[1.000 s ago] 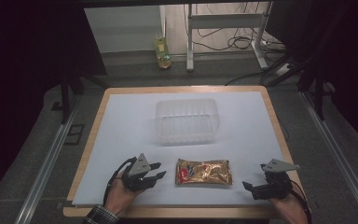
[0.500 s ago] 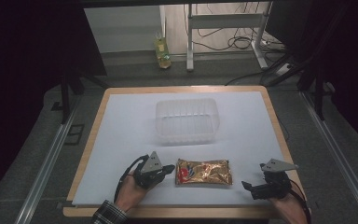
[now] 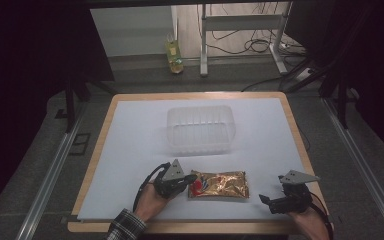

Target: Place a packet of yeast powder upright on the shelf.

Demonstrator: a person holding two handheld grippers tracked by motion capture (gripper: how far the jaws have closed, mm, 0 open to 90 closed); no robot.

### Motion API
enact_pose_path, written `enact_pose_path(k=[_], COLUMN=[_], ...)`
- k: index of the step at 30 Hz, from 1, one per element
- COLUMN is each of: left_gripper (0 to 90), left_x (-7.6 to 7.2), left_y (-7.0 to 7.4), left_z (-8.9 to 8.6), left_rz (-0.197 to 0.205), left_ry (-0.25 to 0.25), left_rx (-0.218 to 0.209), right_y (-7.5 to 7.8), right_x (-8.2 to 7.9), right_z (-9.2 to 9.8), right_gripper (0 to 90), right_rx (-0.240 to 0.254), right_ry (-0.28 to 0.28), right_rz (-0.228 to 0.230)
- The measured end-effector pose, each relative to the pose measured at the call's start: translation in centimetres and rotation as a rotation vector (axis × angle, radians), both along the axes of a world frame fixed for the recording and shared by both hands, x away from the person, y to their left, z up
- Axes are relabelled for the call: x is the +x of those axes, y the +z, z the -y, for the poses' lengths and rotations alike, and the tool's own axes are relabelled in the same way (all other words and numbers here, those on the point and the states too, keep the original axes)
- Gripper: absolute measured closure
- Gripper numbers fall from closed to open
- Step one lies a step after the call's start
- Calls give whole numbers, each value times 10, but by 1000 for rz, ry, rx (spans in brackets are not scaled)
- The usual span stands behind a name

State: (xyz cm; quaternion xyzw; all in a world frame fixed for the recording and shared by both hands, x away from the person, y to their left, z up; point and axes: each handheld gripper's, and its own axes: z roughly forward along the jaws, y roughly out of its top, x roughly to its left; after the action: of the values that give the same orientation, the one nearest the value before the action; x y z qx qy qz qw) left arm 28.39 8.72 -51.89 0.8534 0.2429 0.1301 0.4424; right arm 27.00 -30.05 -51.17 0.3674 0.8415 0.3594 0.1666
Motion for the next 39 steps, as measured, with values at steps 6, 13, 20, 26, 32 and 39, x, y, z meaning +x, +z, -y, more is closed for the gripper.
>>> enact_pose_path(k=[6,13,20,26,32,39], left_gripper=[893,893,894,895,895,896], left_x=[1,-1,0,5,5,5], left_y=[-4,-10,-11,-19,-19,-20], left_z=[10,15,13,5,6,7], left_rz=[9,44,42,3,-3,-17], left_ry=[-25,-31,-35,-25,-16,-10], left_rx=[5,71,101,145,151,165], right_y=[0,1,1,3,3,5], right_x=[0,-1,-2,-2,-2,-2], right_z=[0,-2,-4,-4,-4,-5], right_gripper=[13,15,17,20,21,22], right_rx=[-1,4,9,26,35,70], right_ry=[4,17,23,27,26,19], right_rz=[-1,-3,-19,-30,-35,-60])
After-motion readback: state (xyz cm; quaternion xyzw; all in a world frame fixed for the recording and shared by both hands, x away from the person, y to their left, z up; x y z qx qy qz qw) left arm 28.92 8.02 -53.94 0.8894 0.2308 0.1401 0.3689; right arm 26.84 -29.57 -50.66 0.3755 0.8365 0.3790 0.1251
